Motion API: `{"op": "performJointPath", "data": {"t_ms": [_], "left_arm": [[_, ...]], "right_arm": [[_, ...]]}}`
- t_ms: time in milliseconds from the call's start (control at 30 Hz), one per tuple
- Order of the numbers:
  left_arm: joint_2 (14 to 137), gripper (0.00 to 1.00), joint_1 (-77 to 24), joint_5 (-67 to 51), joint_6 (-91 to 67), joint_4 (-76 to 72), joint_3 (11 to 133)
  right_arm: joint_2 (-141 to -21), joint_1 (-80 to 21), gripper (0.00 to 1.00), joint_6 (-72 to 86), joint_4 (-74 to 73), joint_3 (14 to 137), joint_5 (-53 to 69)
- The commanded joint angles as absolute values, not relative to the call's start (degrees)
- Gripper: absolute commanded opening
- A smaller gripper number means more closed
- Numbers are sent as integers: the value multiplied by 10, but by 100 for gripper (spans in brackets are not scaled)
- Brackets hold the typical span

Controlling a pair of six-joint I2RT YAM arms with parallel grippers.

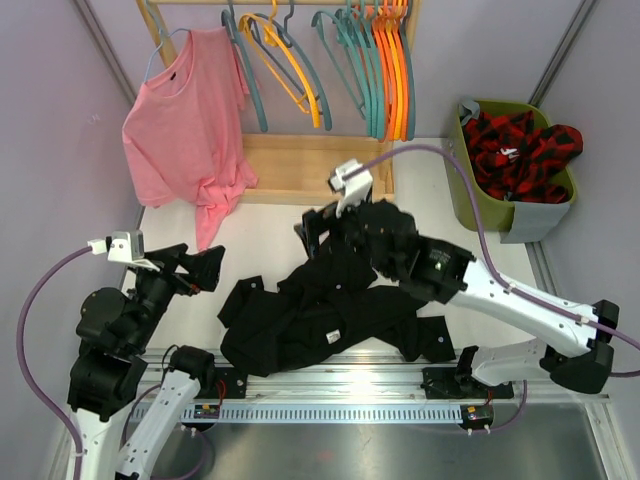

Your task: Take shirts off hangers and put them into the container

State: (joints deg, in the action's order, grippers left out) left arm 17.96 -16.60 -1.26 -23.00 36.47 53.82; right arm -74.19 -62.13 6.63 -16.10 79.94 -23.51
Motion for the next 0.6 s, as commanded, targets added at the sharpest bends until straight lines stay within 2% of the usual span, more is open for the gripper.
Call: {"op": "performJointPath", "data": {"t_ms": [0,67,167,300,567], "left_arm": [[171,99,-166,-4,-243,350,527],[169,99,-166,-3,-248,350,526],[167,99,-166,-3,-250,357,523],[163,99,-166,-5,-251,357,511],[174,99,-166,-25,-258,339,492]], "right_arm": [[-730,-666,99,150,-183,701,-293],[-734,-672,99,199,-210,663,-314],[-733,-672,100,356,-291,578,-372],[-720,-673,99,497,-367,527,-432],[-699,-673,99,658,-390,447,-400]]}}
